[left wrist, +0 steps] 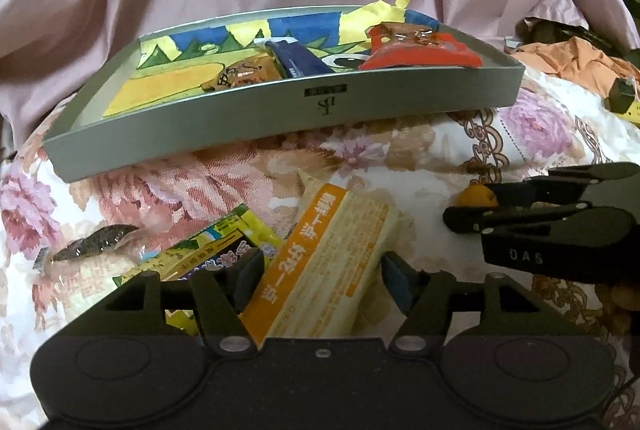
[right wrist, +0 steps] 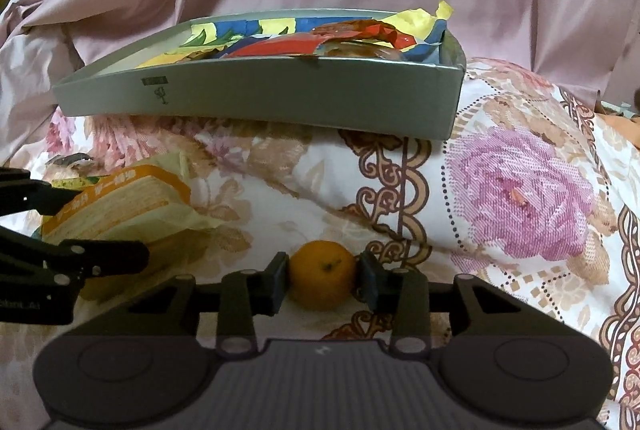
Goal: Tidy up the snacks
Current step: 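Grasp the cream cake packet with the left tool while the right tool grasps the mandarin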
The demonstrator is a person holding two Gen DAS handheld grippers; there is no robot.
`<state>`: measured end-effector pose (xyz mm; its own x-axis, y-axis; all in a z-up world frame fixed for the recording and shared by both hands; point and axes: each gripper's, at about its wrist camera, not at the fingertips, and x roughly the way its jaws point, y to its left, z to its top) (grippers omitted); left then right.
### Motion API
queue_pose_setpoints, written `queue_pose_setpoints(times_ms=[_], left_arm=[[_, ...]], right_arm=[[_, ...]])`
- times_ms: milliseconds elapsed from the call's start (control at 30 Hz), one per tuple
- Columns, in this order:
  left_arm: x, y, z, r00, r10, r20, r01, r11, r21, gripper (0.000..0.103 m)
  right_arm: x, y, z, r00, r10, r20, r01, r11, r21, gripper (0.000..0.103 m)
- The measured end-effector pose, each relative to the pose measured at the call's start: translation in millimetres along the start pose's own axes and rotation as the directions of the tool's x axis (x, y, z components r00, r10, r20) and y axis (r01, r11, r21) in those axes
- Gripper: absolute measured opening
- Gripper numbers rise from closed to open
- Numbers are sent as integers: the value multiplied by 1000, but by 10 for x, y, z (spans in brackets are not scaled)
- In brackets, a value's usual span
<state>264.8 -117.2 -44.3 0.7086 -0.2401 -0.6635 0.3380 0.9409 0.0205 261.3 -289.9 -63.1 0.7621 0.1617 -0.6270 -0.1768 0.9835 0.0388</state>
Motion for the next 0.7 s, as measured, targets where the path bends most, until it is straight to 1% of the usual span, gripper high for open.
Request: queue_pose_setpoints(times_ms=[100, 167, 300, 433, 700], left_arm=[[6, -14, 6, 1000, 5, -5, -5, 1000, -7, 65], [-10, -44, -1, 1000, 25, -5, -25, 1000, -6, 59], [-80, -119, -39, 999, 51, -7, -51, 999, 8, 50], [-172, -149, -99, 999, 42, -17, -42, 999, -12, 49], [-370, -115, -217, 999, 12, -32, -15, 995, -99, 48]], right_arm=[[3, -10, -8, 1000, 1, 4, -1, 1000, 15, 43], [-8, -5, -16, 1000, 6, 8, -6, 1000, 13, 39], [-43, 21, -35, 1000, 6, 15, -6, 1000, 7, 39], [-102, 29, -44, 999, 28, 22, -29, 999, 16, 38], [-261, 87, -53, 997, 60, 49, -60, 998, 8, 38]])
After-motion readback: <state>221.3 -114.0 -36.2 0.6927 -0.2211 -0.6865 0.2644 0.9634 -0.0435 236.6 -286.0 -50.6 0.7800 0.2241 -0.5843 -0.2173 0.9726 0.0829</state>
